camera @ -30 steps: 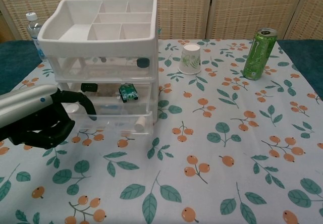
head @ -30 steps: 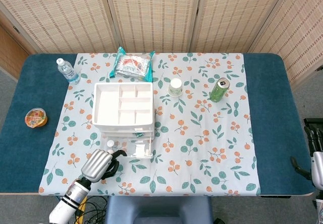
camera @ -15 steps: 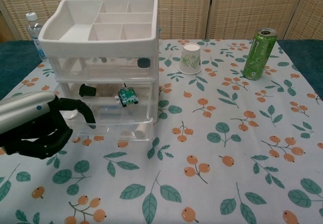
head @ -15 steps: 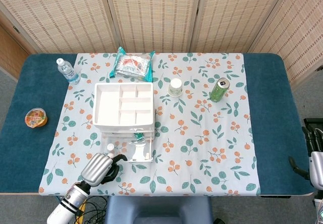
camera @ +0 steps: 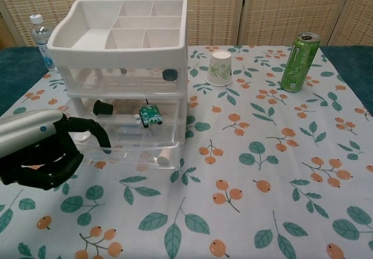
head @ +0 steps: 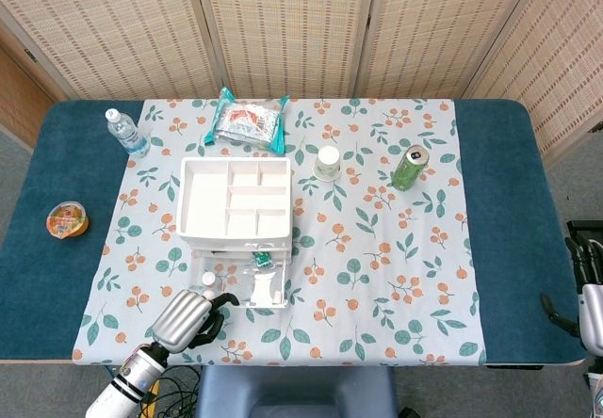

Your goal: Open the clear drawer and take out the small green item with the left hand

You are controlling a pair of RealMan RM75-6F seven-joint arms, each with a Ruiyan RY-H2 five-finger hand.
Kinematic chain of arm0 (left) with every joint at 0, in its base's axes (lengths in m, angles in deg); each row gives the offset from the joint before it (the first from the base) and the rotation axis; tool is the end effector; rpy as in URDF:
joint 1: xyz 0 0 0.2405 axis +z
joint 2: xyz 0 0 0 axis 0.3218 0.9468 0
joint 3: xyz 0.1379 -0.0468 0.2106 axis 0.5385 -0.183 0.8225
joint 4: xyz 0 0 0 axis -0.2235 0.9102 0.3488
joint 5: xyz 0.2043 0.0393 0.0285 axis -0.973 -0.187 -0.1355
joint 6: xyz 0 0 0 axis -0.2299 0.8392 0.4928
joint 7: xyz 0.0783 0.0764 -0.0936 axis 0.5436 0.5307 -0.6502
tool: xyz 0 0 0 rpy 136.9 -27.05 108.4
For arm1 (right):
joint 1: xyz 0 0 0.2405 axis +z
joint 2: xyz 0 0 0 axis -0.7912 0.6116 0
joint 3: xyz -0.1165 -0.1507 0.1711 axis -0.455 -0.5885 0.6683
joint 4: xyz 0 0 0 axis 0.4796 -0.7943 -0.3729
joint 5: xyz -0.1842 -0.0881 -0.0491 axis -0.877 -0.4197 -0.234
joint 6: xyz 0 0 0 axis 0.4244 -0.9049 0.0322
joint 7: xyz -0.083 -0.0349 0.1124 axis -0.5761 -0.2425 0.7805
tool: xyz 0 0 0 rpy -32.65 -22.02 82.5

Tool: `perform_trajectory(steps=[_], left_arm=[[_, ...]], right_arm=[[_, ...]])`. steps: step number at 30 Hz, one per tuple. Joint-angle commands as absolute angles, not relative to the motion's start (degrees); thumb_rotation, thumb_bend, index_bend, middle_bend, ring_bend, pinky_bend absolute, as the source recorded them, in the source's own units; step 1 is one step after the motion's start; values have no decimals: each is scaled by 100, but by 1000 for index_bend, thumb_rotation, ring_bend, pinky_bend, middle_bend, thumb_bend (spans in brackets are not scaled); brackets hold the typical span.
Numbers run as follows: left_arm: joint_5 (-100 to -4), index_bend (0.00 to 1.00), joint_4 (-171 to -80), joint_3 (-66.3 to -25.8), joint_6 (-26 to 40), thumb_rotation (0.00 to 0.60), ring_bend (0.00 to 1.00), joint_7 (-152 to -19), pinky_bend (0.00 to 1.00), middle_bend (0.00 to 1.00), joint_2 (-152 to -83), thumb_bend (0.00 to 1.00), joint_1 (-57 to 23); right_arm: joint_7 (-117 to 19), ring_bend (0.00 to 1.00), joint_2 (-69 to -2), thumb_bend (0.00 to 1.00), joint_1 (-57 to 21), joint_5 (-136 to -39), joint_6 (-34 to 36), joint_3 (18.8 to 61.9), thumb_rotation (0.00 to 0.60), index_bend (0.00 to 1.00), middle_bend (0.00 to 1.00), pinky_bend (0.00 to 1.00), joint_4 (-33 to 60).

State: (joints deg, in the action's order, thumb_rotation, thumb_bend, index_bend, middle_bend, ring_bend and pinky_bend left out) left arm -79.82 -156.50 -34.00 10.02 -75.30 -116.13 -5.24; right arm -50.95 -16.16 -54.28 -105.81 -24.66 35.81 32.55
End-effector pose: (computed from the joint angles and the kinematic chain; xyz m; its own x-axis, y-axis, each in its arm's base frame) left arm -0.1667 0.2005 0.0056 0.2736 0.3623 0.8910 0.8870 -0.4534 -0.0880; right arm -0.3304 -0.1514 0.1788 0.3954 0.0762 0.9154 -0.9088 0.1767 0.3779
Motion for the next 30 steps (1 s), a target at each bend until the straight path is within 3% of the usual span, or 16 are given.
perform_trajectory(steps=[1, 5, 8, 15, 21, 30], left_arm=[[-7973, 314, -15672, -3406, 975, 600, 913, -7541, 999, 883, -11592, 626, -531], [-7965, 161, -15719, -3402, 916, 600, 906, -7522, 998, 868, -11522, 623, -550], [-8009, 119, -15808, -3411, 941, 600, 904, -7527, 997, 862, -11436, 622, -551], [-8180, 116, -16054, -3456, 951, 600, 903, -7749, 997, 858, -11077, 622, -625], [-8211, 155, -16105, -3660, 552, 600, 905, -8430, 998, 859, -10546, 624, -1004], [-8519, 145, -15787, -3784, -294, 600, 932, -8900, 1000, 893, -10010, 803, -1735]], right_arm=[[-5095, 25, -1620, 338, -5424, -10583, -2463, 3583, 600, 0, 0, 55, 3247], [-5103, 26, -1613, 339, -5418, -10585, -2463, 3591, 600, 0, 0, 55, 3244], [-5101, 26, -1611, 339, -5420, -10573, -2463, 3597, 600, 0, 0, 55, 3235], [-5069, 25, -1568, 339, -5395, -10590, -2461, 3628, 600, 0, 0, 55, 3232], [-4980, 25, -1345, 339, -5319, -10649, -2496, 3751, 600, 0, 0, 55, 3337], [-4987, 25, -1084, 339, -5212, -10649, -2508, 3904, 600, 0, 0, 55, 3490]])
